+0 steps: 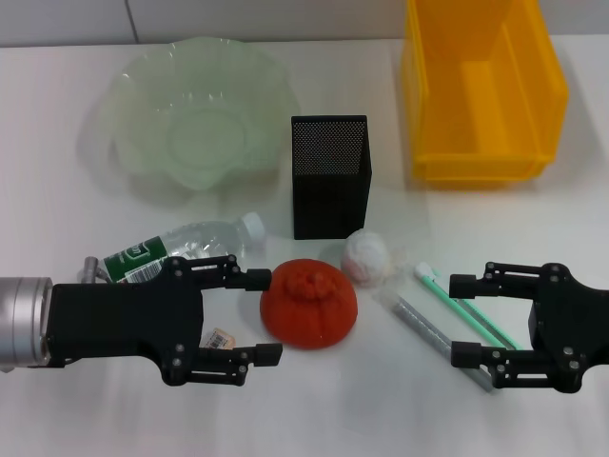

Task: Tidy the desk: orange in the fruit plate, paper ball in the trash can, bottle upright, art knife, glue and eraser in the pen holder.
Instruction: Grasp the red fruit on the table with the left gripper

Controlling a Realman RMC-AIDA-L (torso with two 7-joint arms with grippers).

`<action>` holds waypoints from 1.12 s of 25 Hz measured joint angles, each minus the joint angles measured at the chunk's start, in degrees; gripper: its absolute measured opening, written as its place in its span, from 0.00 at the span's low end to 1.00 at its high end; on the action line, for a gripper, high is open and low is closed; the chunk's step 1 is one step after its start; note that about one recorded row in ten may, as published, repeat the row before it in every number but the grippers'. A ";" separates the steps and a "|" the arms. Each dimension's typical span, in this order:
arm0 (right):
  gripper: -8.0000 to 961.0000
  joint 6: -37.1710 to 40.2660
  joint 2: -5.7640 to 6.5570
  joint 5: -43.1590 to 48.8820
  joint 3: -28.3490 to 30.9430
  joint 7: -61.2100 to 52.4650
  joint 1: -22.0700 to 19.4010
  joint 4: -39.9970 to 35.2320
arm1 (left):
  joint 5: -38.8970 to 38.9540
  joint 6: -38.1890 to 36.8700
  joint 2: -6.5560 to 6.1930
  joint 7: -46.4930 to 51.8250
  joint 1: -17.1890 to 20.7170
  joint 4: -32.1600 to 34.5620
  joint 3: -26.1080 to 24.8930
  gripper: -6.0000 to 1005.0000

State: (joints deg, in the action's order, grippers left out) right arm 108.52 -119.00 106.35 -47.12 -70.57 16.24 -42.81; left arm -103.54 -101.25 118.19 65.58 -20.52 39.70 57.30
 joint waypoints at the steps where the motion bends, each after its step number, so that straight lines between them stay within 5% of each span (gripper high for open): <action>1: 0.75 -0.02 0.00 0.00 0.01 0.07 0.00 0.14 | 0.00 0.00 0.01 0.00 -0.05 -0.04 0.00 0.78; 28: 0.75 -0.61 0.00 -0.36 0.10 3.79 -1.21 3.82 | 1.94 6.22 0.69 -0.21 -4.82 -4.30 0.60 0.78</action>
State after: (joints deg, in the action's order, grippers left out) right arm 107.91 -119.00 105.99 -47.01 -66.78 15.03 -38.99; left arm -101.60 -95.03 118.88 65.37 -25.34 35.40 57.90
